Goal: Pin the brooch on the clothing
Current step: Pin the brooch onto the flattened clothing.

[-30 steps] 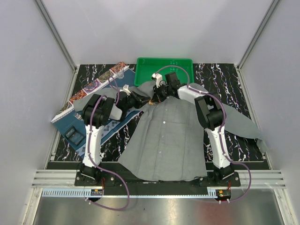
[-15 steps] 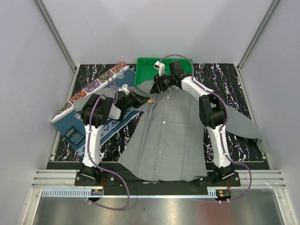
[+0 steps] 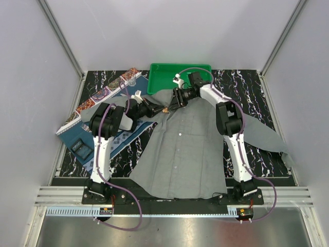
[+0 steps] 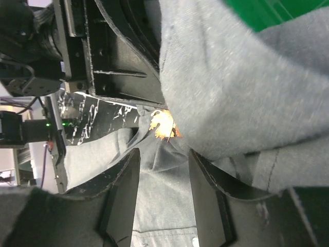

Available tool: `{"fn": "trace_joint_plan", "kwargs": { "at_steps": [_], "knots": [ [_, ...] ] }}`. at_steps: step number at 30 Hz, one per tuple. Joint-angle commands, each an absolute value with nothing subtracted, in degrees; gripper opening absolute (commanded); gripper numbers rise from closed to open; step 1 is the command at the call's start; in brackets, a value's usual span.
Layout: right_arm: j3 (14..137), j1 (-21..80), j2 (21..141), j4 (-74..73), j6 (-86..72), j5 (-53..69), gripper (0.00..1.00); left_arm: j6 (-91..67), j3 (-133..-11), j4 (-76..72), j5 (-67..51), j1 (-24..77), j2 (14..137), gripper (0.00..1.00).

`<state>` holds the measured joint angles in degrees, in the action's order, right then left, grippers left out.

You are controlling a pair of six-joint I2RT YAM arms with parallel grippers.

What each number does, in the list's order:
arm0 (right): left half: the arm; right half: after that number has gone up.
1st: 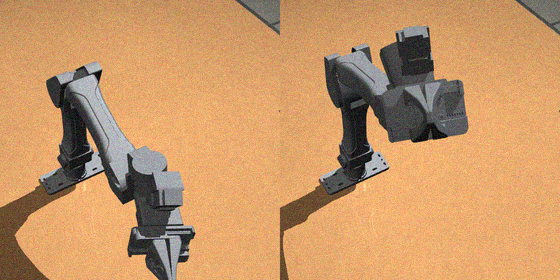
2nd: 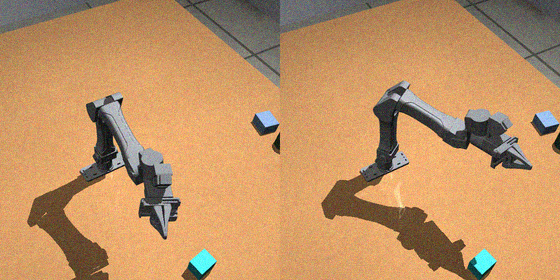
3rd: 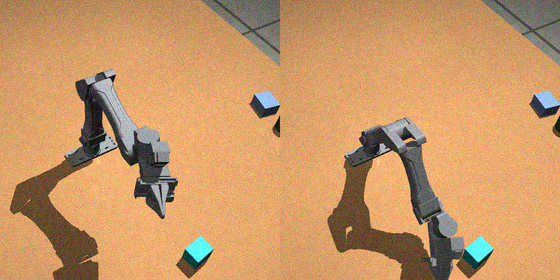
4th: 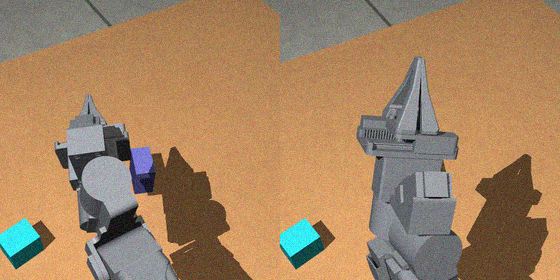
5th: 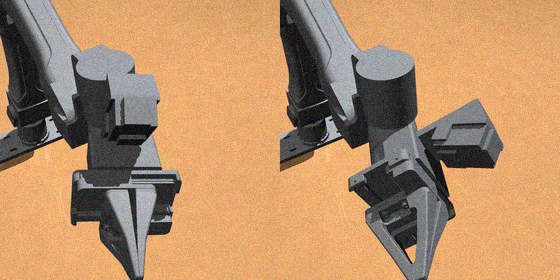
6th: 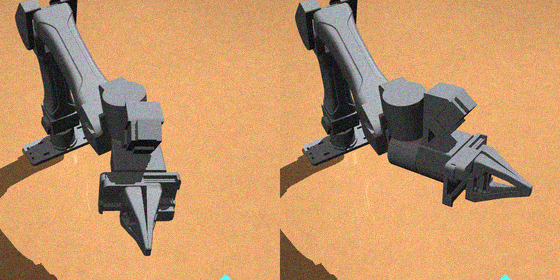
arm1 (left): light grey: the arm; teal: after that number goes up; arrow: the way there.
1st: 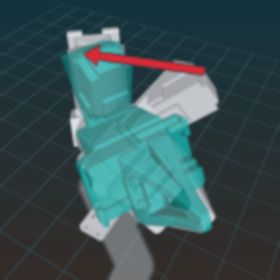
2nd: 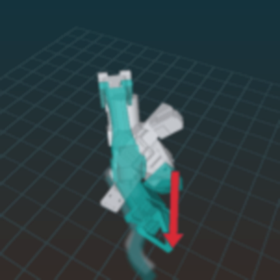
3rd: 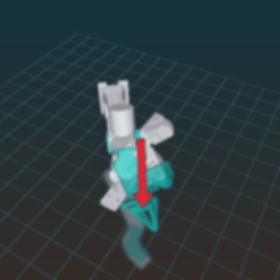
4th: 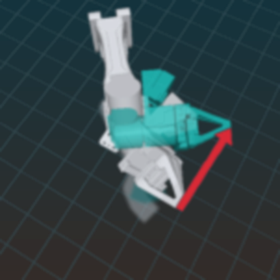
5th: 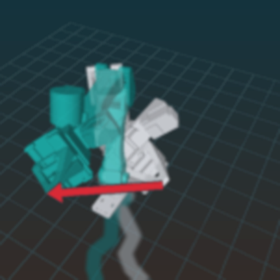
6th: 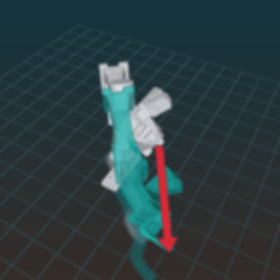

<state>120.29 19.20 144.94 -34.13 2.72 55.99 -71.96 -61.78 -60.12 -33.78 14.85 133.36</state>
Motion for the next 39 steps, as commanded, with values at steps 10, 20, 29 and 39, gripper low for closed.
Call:
{"fn": "trace_joint_plan", "kwargs": {
  "at_steps": [10, 20, 29, 39],
  "knots": [
    [115.8, 16.2, 138.8, -32.3, 2.0, 62.1, 0.49, -72.2, -62.7, -67.1, -34.8, 14.2, 133.7, 0.0],
    [110.2, 16.4, 135.3, -32.6, 6.0, 56.8, 0.26, -74.4, -62.7, -66.4, -34.5, 14.2, 134.5, 0.0],
    [114.4, 18.2, 139.0, -31.5, 4.7, 53.4, 0.3, -73.5, -62.0, -67.7, -35.1, 14.3, 133.4, 0.0],
    [116.7, 19.5, 141.5, -31.4, 2.6, 54.8, 0.39, -73.7, -61.8, -75.4, -36.8, 14.8, 133.8, 0.0]
  ]
}}
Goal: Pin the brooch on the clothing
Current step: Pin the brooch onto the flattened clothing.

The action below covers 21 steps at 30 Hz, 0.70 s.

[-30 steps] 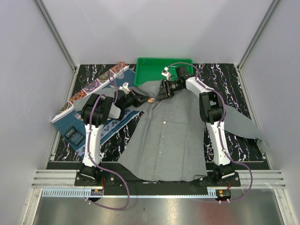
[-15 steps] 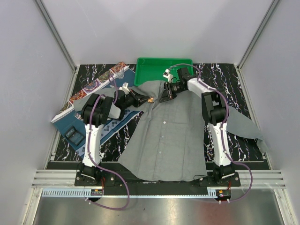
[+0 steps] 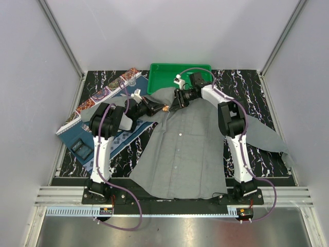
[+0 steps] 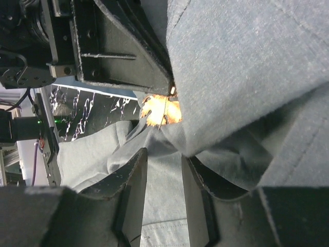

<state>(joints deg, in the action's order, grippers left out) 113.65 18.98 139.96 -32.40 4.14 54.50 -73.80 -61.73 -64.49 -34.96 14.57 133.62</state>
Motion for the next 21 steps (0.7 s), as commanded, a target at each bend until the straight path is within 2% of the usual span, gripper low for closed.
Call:
{"fn": "trace_joint_plan", "kwargs": {
  "at_steps": [1, 5, 15, 18, 21],
  "knots": [
    [117.2, 19.5, 141.7, -31.3, 2.2, 54.9, 0.38, -73.6, -61.7, -75.3, -36.8, 14.8, 133.7, 0.0],
    [118.1, 18.9, 142.1, -30.2, -1.2, 57.3, 0.38, -72.9, -61.3, -74.8, -36.9, 14.8, 133.2, 0.0],
    [115.5, 18.0, 139.3, -30.2, -0.4, 62.4, 0.56, -66.2, -62.1, -68.7, -38.6, 14.5, 130.3, 0.0],
    [115.8, 17.9, 139.4, -30.4, -0.3, 62.7, 0.56, -66.2, -62.7, -66.6, -39.0, 14.2, 130.1, 0.0],
    [115.7, 18.0, 139.2, -30.5, -0.3, 60.3, 0.51, -69.8, -62.4, -68.7, -38.0, 14.0, 130.6, 0.0]
  ]
}}
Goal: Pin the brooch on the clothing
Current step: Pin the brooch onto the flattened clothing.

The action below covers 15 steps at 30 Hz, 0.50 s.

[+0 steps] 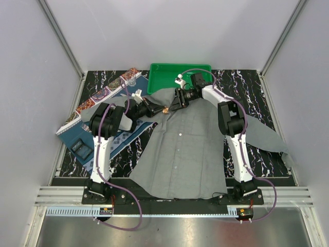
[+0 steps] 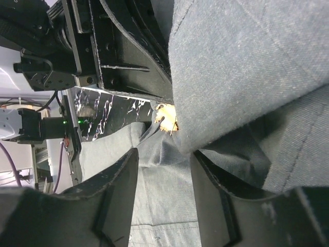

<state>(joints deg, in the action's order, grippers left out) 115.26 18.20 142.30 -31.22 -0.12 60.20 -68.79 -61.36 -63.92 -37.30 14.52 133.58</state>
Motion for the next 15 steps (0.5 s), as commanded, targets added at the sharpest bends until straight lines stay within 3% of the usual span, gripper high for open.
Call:
{"fn": "trace_joint_plan", "kwargs": {
  "at_steps": [1, 2, 4, 15],
  "knots": [
    [115.6, 18.0, 139.1, -30.6, -0.3, 59.9, 0.49, -70.7, -62.4, -69.5, -37.8, 13.9, 131.3, 0.0],
    [115.3, 18.0, 139.0, -30.6, -0.3, 58.5, 0.42, -72.1, -62.3, -69.7, -37.0, 14.0, 131.5, 0.0],
    [114.9, 18.0, 138.7, -30.6, 1.2, 57.3, 0.39, -73.0, -62.1, -71.0, -36.4, 14.0, 131.8, 0.0],
    [110.0, 16.4, 135.2, -29.3, 3.7, 58.0, 0.42, -72.9, -62.9, -75.9, -37.6, 14.0, 132.4, 0.0]
  ]
}}
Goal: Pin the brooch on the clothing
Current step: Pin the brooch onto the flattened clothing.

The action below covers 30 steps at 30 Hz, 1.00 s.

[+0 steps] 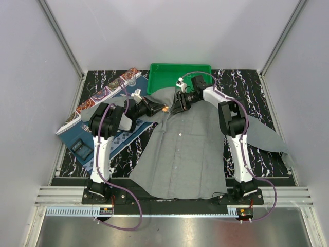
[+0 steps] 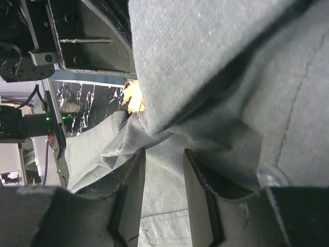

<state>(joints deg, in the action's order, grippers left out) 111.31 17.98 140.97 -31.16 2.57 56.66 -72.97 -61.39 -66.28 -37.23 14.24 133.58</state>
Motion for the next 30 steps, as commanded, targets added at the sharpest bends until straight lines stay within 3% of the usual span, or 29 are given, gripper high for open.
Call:
{"fn": "trace_joint_plan", "kwargs": {
  "at_steps": [1, 16, 21, 30],
  "knots": [
    [109.8, 16.0, 135.0, -28.7, 3.0, 58.4, 0.43, -72.9, -63.0, -75.8, -37.7, 14.1, 132.4, 0.0],
    [115.0, 15.9, 137.9, -27.4, -2.4, 62.0, 0.53, -69.7, -64.7, -78.0, -40.3, 14.6, 132.4, 0.0],
    [116.8, 17.1, 139.7, -29.0, -1.8, 61.0, 0.65, -69.3, -65.4, -78.6, -41.2, 14.6, 132.5, 0.0],
    [126.4, 18.3, 146.9, -36.5, 2.6, 59.5, 0.64, -70.0, -65.7, -79.5, -41.9, 14.8, 132.6, 0.0]
  ]
}}
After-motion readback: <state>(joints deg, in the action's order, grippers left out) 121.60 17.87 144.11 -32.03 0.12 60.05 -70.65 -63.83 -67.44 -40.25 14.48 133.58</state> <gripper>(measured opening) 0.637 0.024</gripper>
